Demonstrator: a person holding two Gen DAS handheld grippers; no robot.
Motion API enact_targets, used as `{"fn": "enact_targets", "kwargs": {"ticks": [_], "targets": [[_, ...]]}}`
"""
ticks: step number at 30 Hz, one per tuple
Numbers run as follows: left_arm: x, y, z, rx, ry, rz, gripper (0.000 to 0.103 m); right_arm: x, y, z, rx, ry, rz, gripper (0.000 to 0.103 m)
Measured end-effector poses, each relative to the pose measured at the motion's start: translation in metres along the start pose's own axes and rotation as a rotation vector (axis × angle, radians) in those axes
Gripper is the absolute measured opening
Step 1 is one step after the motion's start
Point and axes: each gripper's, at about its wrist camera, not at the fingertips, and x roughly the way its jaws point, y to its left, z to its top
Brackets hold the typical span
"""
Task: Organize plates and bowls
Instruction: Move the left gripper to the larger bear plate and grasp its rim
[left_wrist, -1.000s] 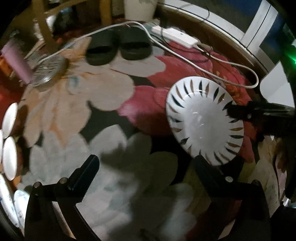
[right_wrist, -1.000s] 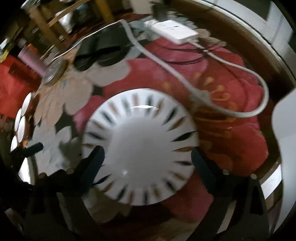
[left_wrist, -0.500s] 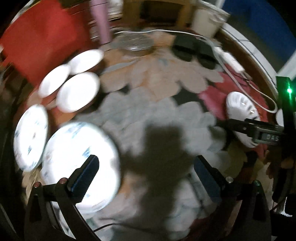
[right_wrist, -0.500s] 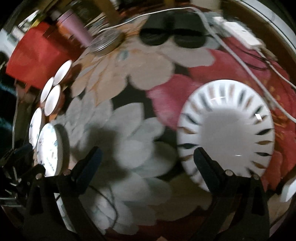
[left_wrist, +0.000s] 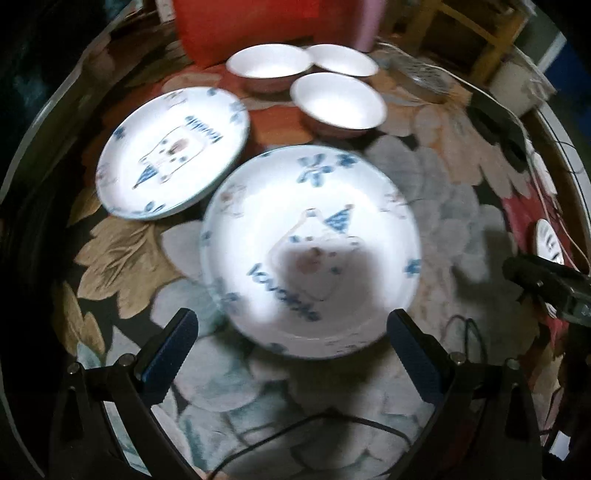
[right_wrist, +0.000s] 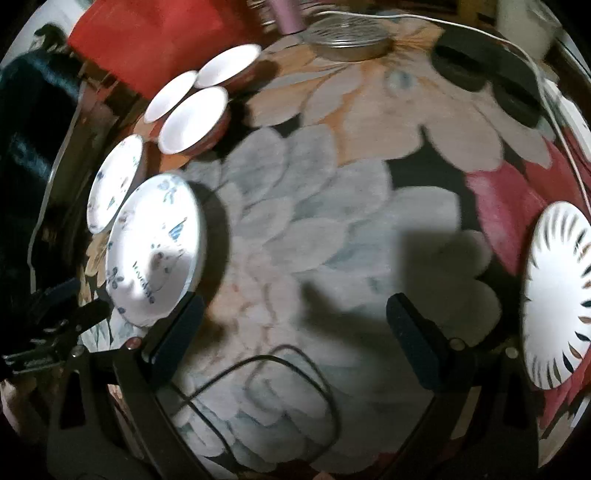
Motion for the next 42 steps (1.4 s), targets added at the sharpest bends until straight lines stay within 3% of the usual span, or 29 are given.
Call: {"fn": "enact_targets", "kwargs": {"ticks": [12,28,39,42], "targets": [[0.026,0.048,0.004,-0.084,0.014,0.016,0.102,0.038,0.052,0.01,-0.063,0.065,0.023,0.1],[0.047,0.053,0.013,-0.118,0.031,-0.007,0.102,0.058,0.058,0.017,-0.054,0.108,0.062,0.097],[0.058,0.057,0.019,-0.135,0.027,-0.026,0.101,0.073,0.065,0.021,-0.07,0.138,0.067,0.071],[0.06,0.061,0.021,-0.142,0.027,-0.037,0.097,0.076,0.069,0.022,-0.086,0.139,0.06,0.067]]}}
